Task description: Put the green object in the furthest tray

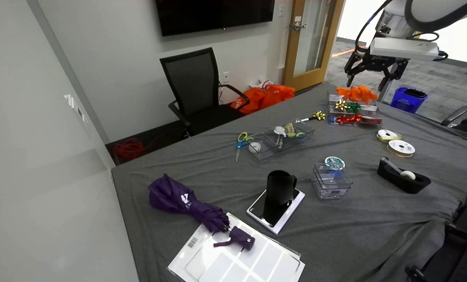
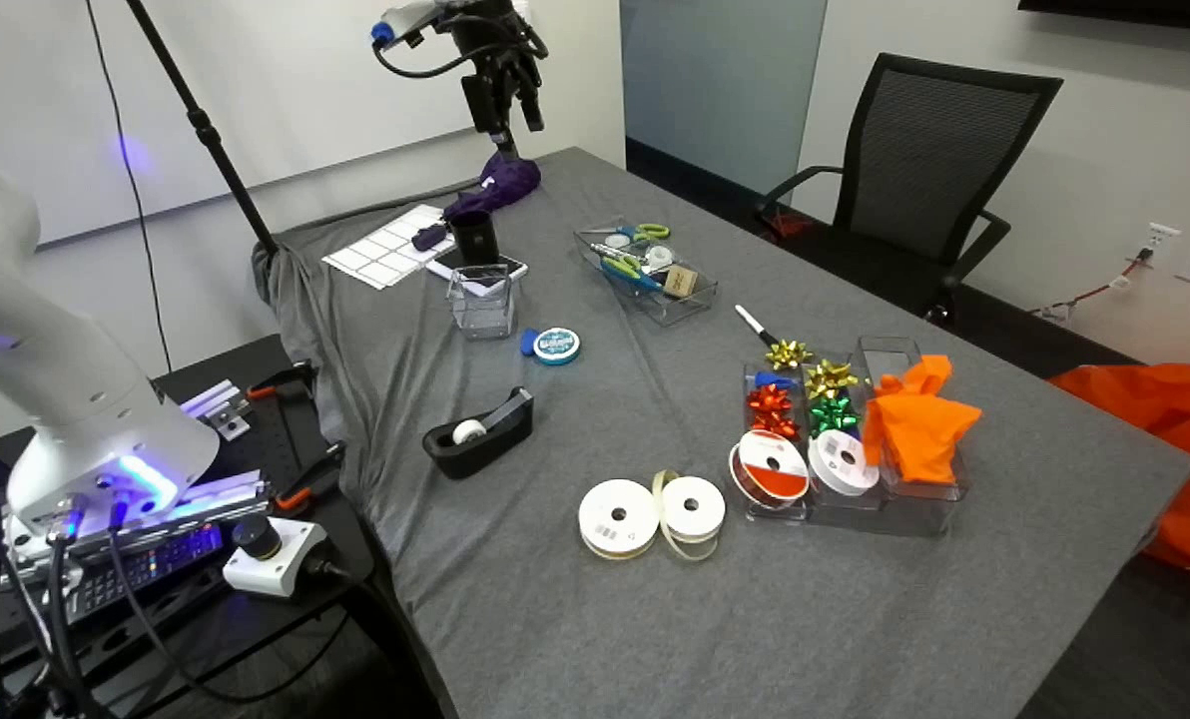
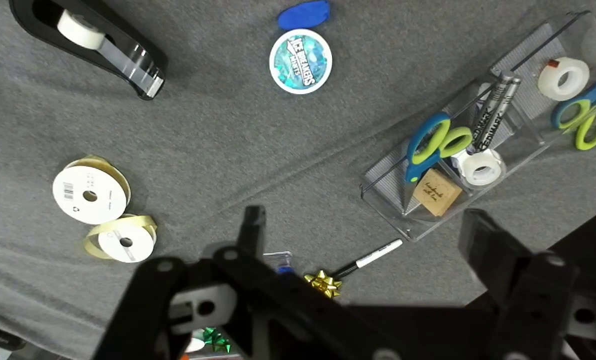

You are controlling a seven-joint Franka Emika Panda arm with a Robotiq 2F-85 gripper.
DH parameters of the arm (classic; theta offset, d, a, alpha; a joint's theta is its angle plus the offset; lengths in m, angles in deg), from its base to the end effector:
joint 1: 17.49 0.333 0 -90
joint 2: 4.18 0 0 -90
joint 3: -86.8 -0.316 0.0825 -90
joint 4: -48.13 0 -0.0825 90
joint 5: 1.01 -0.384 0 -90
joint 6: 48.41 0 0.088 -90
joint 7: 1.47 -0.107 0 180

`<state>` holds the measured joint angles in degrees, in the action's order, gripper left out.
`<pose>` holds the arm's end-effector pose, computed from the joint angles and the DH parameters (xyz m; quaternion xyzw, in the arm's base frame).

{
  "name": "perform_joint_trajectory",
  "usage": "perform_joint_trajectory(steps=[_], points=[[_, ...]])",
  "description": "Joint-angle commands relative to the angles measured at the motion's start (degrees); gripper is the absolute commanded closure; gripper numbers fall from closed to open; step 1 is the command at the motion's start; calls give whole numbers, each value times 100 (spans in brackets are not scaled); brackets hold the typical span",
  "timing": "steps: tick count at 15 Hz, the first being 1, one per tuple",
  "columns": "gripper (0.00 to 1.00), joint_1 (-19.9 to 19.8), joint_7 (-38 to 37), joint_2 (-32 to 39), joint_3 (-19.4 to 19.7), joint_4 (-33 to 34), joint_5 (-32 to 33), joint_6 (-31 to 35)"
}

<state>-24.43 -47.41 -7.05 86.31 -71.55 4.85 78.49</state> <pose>0.5481 -0.0653 0.4634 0.9046 -0.4149 0.0974 0.0114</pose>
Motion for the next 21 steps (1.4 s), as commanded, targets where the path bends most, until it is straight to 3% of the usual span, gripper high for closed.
perform_joint_trajectory(steps=[1,5,11,21], points=[[0,149,-329,461,62,251,202,-14],[0,313,-322,1355,111,645,12,-25],[0,417,79,2565,307,1174,-248,487],[0,333,1398,3372,635,979,-596,1098]])
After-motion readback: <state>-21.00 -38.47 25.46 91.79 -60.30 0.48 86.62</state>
